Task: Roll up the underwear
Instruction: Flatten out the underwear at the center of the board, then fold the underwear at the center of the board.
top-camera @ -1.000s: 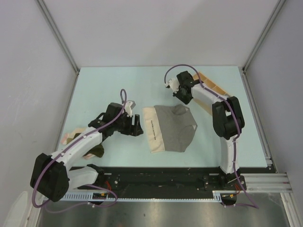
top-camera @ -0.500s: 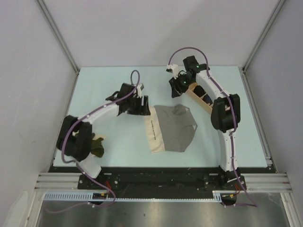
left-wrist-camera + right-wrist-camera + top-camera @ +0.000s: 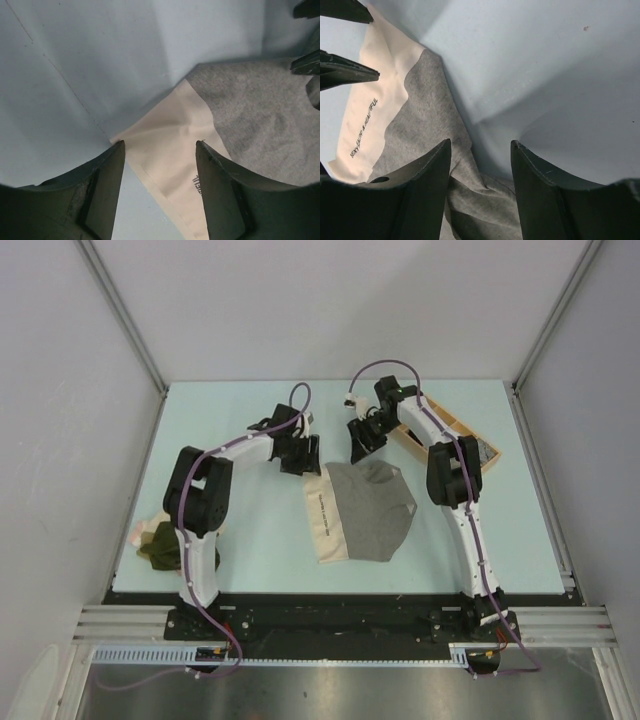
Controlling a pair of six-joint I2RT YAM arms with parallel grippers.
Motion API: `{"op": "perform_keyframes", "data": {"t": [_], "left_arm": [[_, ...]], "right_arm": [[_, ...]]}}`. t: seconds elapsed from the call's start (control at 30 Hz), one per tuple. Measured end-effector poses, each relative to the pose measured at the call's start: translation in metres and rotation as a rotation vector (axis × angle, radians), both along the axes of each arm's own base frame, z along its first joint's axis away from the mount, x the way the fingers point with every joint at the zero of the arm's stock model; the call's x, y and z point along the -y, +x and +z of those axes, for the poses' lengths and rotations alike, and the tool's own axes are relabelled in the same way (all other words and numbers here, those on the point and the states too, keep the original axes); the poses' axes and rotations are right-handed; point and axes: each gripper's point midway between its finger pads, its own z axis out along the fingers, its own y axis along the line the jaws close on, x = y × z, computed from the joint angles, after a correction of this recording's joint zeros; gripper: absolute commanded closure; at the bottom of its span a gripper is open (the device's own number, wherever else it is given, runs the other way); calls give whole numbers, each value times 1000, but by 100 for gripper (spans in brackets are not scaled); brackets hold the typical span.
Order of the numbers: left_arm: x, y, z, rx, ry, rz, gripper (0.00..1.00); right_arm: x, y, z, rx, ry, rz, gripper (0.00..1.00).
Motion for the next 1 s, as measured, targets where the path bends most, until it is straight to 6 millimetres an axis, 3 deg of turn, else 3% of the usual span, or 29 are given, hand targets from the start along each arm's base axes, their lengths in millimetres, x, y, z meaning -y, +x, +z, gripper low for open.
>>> {"op": "perform_keyframes", "data": {"t": [0.23,0.4,0.57,0.7,0.83,0.93,1.0], "left_arm": [[6,1,-5,-24,-20,-16,50],[8,0,-5,-32,-31,-24,75],[11,0,-4,-26,-46,-39,96],[13,3,2,-3,-62,-43,100],[11,-3,24,48,-82,-45,100],[9,-9,48,99,-108,-50,99],[9,-13,64,141,-131,-56,89]], "right_arm": [[-12,-10,-4,-50,29,0,55],[-23,-18,-7,-78,42,16,85],[-27,-19,-10,-88,46,11,99],[-28,-17,-11,-64,60,11,100],[-25,-26,-3,-20,70,23,100],[-23,-37,23,77,86,57,98],[-24,-43,43,171,94,88,86]]}}
